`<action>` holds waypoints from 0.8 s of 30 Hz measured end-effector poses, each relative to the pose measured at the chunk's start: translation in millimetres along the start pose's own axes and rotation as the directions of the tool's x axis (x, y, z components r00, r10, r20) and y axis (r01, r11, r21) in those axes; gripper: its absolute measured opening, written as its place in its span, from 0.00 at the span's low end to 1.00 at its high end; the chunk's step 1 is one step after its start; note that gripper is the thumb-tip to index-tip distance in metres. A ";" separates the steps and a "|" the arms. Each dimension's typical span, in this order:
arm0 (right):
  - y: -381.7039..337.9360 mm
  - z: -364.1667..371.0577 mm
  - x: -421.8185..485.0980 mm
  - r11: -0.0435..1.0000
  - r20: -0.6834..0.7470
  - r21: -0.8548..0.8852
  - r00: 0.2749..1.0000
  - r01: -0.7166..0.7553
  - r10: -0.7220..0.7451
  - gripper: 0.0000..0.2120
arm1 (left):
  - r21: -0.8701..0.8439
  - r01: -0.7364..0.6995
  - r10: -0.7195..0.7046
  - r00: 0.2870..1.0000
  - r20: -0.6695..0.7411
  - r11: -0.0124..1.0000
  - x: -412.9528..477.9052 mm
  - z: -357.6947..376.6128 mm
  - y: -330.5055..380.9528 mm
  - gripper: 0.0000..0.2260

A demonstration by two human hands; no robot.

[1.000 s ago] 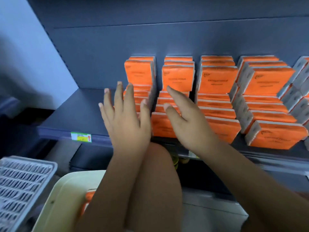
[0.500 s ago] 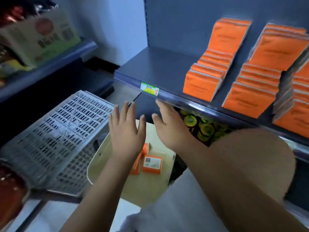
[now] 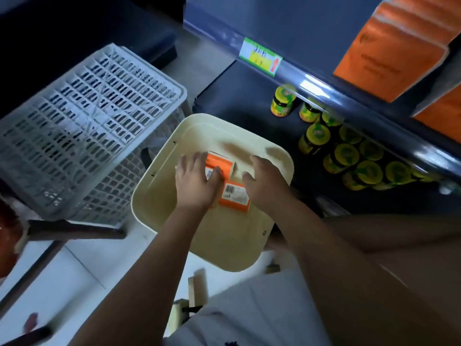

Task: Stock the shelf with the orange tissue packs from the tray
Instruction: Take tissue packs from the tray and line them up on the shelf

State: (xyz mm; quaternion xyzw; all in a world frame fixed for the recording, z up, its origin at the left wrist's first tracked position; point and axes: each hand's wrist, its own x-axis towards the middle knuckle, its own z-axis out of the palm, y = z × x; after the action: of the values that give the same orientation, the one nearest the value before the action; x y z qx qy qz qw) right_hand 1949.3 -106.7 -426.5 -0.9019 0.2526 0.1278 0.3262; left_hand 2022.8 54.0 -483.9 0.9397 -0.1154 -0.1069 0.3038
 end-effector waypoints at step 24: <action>12.6 109.1 150.2 0.956 0.231 -0.289 0.965 -0.054 0.124 0.24 | 0.170 0.377 -0.401 0.904 0.147 0.911 49.6 112.2 -75.8 0.36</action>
State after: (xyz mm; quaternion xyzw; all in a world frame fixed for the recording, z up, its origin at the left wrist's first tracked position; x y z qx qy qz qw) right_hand 2061.5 -99.7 -574.7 -0.9036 0.2302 0.2879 0.2181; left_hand 2051.0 38.5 -624.5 0.9491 0.0408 -0.2408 0.1991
